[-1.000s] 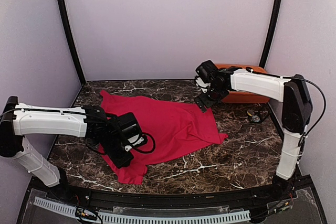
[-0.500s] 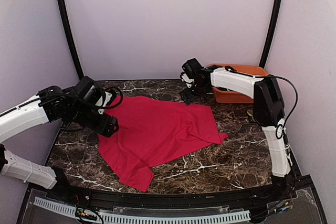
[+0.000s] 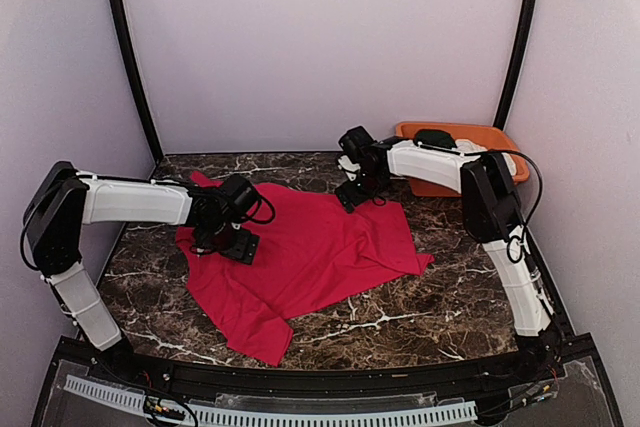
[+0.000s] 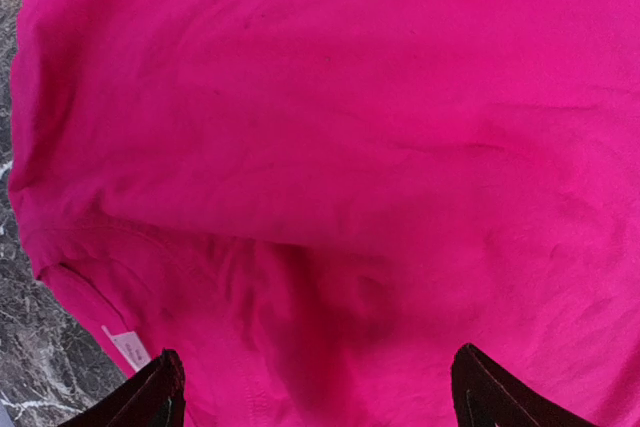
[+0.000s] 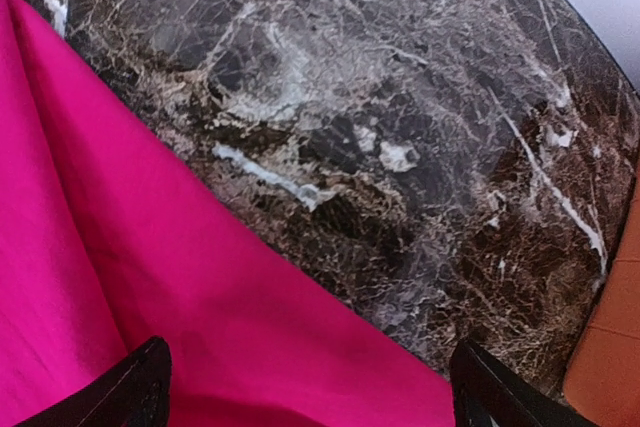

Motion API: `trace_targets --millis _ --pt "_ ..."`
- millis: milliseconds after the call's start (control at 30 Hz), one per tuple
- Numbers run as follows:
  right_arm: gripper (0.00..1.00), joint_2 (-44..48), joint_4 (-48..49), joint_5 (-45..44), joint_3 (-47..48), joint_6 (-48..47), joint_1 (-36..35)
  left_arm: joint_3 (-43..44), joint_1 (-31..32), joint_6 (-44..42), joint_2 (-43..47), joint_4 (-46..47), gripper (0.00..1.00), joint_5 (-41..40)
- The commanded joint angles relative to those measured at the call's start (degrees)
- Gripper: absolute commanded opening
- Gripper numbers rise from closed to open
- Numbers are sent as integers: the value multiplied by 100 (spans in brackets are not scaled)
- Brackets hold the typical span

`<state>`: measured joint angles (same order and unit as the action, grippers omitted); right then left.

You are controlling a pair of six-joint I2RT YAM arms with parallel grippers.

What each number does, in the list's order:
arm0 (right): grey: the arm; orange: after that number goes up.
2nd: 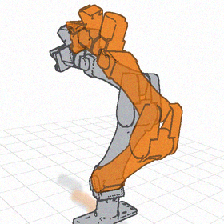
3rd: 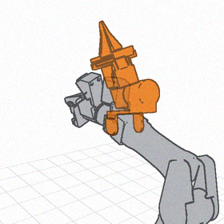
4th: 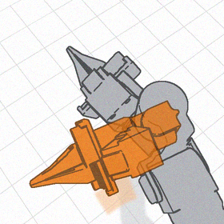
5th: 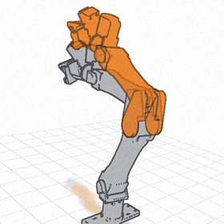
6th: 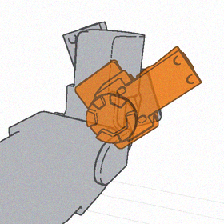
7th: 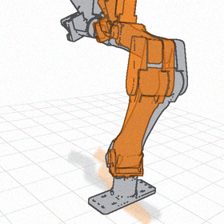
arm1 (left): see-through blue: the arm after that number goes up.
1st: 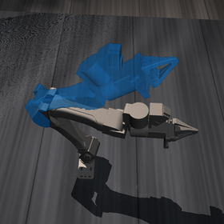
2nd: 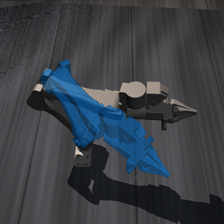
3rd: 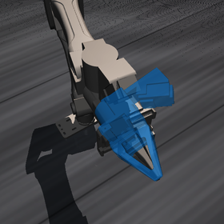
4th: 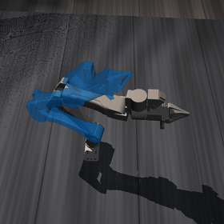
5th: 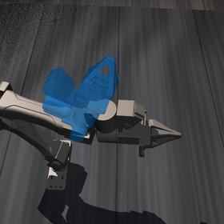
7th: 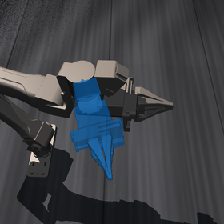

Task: Pin the brooch onto the clothing
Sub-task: Flatten out the crumpled clothing at the center of the board.

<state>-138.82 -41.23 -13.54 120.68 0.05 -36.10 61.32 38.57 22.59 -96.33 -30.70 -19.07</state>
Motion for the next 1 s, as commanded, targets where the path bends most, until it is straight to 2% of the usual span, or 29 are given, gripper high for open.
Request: trace_targets --millis 0,167,267,367,400,467,533,600,633,733,867,967 --pt "93 -12 -38 372 -230 114 34 -69 237 156 -83 130 93 295" --pt "87 -117 -5 469 -432 105 76 -151 645 -40 -415 -453 94 76" --pt "86 -196 18 501 -475 152 119 -200 940 -93 -770 -942 93 -259" --pt "83 -256 38 536 -471 185 168 -394 1017 -134 -909 -1160 88 -210" --pt "80 -270 50 546 -463 185 189 -459 1015 -142 -867 -1159 84 -175" --pt "63 -313 67 559 -422 191 225 -643 1014 -149 -664 -1158 81 -51" --pt "38 -326 111 480 -394 196 253 -802 1013 -124 -402 -1153 80 45" --pt "7 -272 197 349 -379 152 260 -907 1011 -82 -171 -1160 80 137" --pt "0 -171 337 308 -434 120 232 -959 1012 -53 -42 -1165 80 195" --pt "0 455 1144 -100 -982 -214 64 -1061 1012 -15 146 -1178 80 175" --pt "0 1504 2416 -1283 -1843 -968 -206 -1213 1012 19 230 -1242 79 40" --pt "0 1815 2932 -2071 -2119 -1264 -250 -1339 1005 139 311 -1422 76 -72"
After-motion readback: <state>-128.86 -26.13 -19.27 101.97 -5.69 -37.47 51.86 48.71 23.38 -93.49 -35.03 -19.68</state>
